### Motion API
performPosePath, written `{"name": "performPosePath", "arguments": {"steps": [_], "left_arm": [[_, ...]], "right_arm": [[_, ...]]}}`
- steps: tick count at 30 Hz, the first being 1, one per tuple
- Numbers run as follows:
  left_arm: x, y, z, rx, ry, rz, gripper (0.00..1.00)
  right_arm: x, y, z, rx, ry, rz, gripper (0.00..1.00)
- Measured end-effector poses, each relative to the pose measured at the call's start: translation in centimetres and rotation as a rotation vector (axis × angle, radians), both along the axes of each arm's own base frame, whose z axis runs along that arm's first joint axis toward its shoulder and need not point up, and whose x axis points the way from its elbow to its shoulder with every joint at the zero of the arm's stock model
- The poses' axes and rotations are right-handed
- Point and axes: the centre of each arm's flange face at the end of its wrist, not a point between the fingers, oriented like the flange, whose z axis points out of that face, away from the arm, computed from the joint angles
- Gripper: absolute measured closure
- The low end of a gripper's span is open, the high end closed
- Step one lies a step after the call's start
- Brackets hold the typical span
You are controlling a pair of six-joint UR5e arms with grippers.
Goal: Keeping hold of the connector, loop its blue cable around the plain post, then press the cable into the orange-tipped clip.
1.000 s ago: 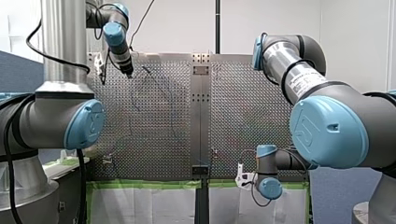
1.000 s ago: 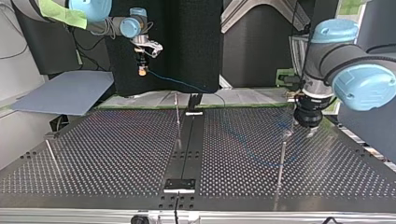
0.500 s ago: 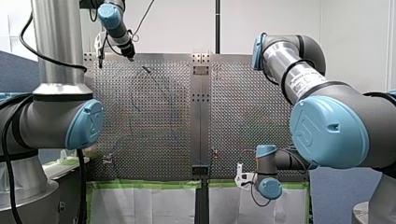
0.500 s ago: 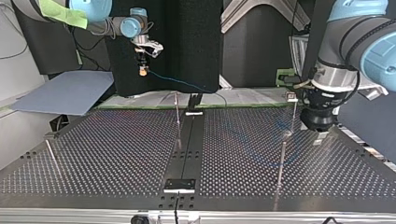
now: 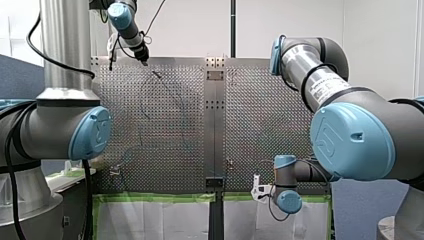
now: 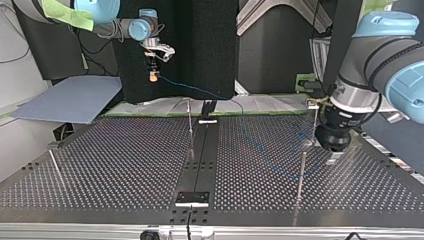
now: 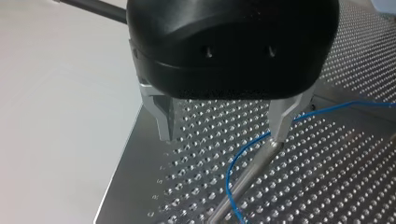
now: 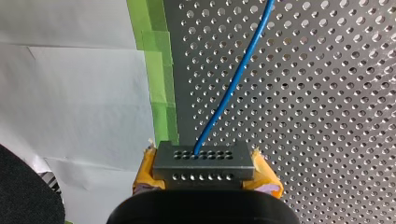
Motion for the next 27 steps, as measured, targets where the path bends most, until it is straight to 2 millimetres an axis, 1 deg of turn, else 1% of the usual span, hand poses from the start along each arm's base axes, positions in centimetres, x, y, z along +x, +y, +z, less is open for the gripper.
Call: {"name": "performPosePath", "arguments": {"steps": [8, 11, 17, 27], "left_arm": [[0.5, 0.2, 1.2, 0.005, -0.019, 0.008, 0.0], [0.7, 0.2, 1.4, 0.005, -0.021, 0.007, 0.0], [1.4, -0.2, 0.5, 0.014, 0.004, -0.003, 0.0], [1.7, -0.5, 0.0, 0.018, 0.014, -0.011, 0.0]], "right_arm": [[0.0, 0.0, 0.0, 0.001, 0.0, 0.0, 1.0], [0.0, 0.0, 0.0, 0.001, 0.0, 0.0, 1.0], [0.0, 0.0, 0.0, 0.0, 0.0, 0.0, 1.0], [0.0, 0.0, 0.0, 0.0, -0.002, 0.003, 1.0]]}}
